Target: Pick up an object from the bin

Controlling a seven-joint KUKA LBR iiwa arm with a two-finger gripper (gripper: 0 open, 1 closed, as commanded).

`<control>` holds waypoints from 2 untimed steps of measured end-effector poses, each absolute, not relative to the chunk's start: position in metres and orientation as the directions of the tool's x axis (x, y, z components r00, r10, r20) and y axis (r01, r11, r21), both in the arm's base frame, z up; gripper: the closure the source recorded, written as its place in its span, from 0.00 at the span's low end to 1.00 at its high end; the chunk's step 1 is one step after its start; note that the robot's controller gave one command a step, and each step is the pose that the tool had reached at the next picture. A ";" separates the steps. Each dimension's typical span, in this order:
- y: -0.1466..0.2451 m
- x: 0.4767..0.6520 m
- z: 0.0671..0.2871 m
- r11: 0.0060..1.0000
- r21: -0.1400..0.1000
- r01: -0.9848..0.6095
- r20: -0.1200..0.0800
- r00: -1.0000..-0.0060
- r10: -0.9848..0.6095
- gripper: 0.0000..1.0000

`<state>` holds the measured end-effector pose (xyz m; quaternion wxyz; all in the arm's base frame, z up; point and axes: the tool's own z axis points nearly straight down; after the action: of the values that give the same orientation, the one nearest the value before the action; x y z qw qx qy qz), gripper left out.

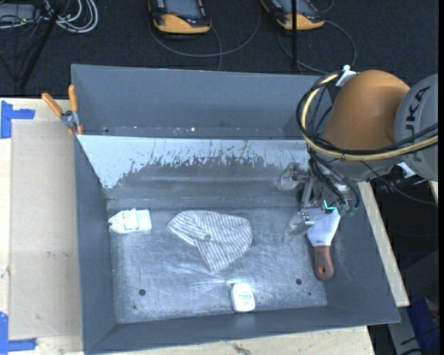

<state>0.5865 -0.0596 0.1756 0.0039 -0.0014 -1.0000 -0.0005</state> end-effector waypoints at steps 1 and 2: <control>-0.060 0.588 0.179 1.000 0.000 0.002 0.001 -1.000 0.002 0.00; 0.002 0.620 0.082 0.997 0.001 0.076 -0.002 -0.997 0.076 1.00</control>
Offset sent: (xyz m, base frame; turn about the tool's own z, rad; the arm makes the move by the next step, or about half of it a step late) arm 0.0316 0.0597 -0.0968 0.0762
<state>0.6202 0.0016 0.0823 -0.0009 -0.0381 -0.9993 -0.0006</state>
